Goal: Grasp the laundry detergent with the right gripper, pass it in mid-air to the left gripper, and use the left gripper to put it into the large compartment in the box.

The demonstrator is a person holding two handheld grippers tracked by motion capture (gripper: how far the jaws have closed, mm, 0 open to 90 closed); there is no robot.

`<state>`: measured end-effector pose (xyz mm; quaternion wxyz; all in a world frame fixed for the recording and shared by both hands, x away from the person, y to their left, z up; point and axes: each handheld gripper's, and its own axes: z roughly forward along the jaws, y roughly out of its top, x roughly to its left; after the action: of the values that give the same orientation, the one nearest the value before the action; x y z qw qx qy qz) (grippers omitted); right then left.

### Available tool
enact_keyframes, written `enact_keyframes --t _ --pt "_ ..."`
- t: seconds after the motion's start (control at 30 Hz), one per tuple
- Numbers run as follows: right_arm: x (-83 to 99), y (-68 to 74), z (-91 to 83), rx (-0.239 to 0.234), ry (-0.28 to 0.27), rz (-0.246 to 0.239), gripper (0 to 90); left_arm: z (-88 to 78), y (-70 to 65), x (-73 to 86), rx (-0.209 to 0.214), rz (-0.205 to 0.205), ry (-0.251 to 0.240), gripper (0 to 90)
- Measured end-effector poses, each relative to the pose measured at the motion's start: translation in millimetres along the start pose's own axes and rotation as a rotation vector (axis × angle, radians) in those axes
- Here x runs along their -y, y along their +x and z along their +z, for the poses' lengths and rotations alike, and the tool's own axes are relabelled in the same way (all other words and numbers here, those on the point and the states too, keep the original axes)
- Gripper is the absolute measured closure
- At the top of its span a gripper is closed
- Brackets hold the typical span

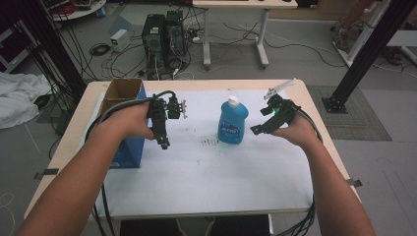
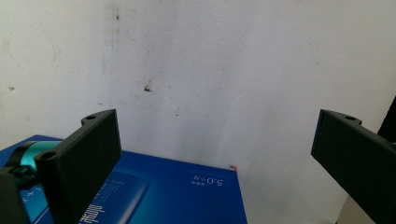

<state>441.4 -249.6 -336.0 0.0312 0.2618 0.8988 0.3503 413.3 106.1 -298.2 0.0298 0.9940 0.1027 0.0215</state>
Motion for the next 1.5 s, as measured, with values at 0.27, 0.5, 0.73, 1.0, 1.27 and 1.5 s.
enact_keyframes --t 0.27,0.5,0.73,1.0,1.27,1.5 --pt "-0.1 3.2 14.3 0.001 -0.001 -0.026 1.0 -0.2 -1.6 1.8 -0.003 0.000 0.006 1.6" --pt "2.1 2.0 29.0 -0.008 0.003 -0.022 1.0 0.8 -3.7 -0.2 -0.002 0.009 0.006 1.6" --pt "0.7 2.4 36.5 -0.012 -0.009 -0.033 1.0 0.9 -3.7 -0.7 -0.002 0.012 0.008 1.7" --pt "-2.2 4.9 49.5 -0.017 -0.011 -0.052 1.0 2.8 -3.7 1.4 0.000 0.009 0.004 1.7" --pt "-4.1 4.1 65.8 -0.033 -0.037 -0.083 1.0 5.7 -3.9 2.2 0.005 0.006 0.003 1.6" --pt "-4.5 3.5 75.9 -0.054 -0.052 -0.085 1.0 8.1 -3.6 3.4 0.009 0.006 0.005 1.6"
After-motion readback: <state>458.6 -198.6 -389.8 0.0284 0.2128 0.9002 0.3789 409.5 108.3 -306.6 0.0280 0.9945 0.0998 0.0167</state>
